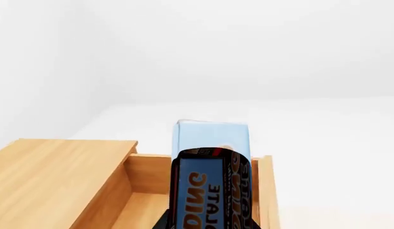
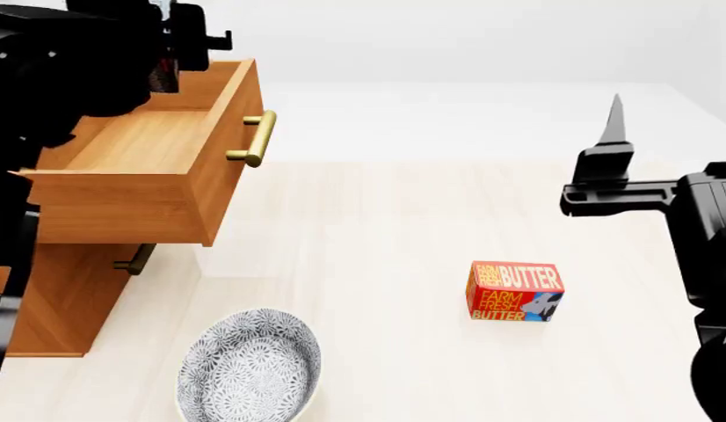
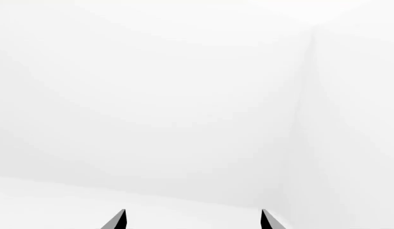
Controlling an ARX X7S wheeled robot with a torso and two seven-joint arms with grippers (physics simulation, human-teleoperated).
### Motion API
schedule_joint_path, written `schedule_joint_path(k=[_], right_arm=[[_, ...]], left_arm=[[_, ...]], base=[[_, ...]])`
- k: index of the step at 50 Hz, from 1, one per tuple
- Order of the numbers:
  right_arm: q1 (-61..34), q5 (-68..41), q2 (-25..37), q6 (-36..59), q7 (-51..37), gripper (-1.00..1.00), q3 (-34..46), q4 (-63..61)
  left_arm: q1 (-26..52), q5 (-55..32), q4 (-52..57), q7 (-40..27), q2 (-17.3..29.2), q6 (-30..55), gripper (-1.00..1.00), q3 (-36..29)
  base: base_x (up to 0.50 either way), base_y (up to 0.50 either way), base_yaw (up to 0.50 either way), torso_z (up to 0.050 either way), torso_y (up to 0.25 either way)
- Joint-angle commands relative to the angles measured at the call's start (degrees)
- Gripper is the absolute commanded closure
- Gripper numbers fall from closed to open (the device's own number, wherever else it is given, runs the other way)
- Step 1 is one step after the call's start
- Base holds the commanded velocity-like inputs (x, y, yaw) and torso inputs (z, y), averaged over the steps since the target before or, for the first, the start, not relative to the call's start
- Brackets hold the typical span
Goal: Put the chocolate pudding in the top drawer of the cabinet and close it.
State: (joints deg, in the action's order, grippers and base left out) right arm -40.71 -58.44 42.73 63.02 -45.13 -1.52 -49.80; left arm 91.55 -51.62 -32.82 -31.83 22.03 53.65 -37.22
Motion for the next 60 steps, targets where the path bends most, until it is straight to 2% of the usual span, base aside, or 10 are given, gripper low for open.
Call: schedule_joint_path(k=[1,60], right_arm=[[1.1,1.6,-0.1,-1.3,0.6,-1.0,1.0,0.6],[1.4,3.8,-0.4,-3.5,0.9,-1.0,4.4,2.4]], left_arm=[[-1.8,2.0,-5.0,1.4,0.1,-3.4,1.0,-0.5],[-7.1,4.3,-13.2,4.5,0.5,-8.8,1.0,-1.4]], base=[[0.0,0.0,0.0,0.0,0.0],[0.0,0.0,0.0,0.0,0.0]])
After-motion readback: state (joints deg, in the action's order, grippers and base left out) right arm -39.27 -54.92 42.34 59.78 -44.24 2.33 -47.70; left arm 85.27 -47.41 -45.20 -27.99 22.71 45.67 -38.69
